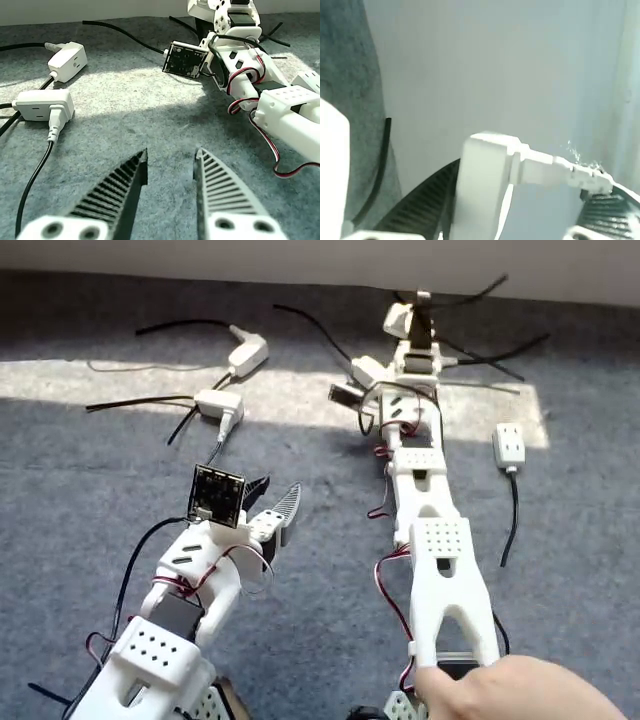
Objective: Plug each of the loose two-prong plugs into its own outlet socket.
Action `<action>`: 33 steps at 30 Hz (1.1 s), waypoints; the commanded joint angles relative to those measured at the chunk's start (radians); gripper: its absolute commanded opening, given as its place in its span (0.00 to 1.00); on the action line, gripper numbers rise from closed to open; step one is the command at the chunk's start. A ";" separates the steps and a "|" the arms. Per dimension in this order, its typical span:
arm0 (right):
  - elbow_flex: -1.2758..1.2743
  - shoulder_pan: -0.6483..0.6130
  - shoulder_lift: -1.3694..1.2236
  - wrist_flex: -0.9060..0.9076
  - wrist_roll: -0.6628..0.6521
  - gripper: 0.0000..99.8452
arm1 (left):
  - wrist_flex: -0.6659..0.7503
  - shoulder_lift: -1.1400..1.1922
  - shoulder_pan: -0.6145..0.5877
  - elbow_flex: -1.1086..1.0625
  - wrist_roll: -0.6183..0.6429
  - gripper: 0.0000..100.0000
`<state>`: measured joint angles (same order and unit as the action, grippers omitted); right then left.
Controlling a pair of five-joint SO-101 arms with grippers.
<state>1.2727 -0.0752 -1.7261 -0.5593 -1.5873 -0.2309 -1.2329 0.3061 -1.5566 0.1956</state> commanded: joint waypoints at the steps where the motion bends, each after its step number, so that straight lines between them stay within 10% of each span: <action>1: -0.007 -0.001 -0.059 -0.059 -0.198 0.35 | 0.020 -0.013 0.012 0.005 -0.011 0.16; 21: 0.236 0.079 0.136 0.067 -0.284 0.35 | 0.020 -0.015 0.012 0.005 -0.011 0.16; 33: 0.476 0.206 0.094 0.564 0.468 0.28 | 0.020 -0.015 0.012 0.005 -0.011 0.16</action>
<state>1.6256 0.1181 -1.6571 -0.0499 -1.2988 -0.2309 -1.2329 0.3061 -1.5581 0.1895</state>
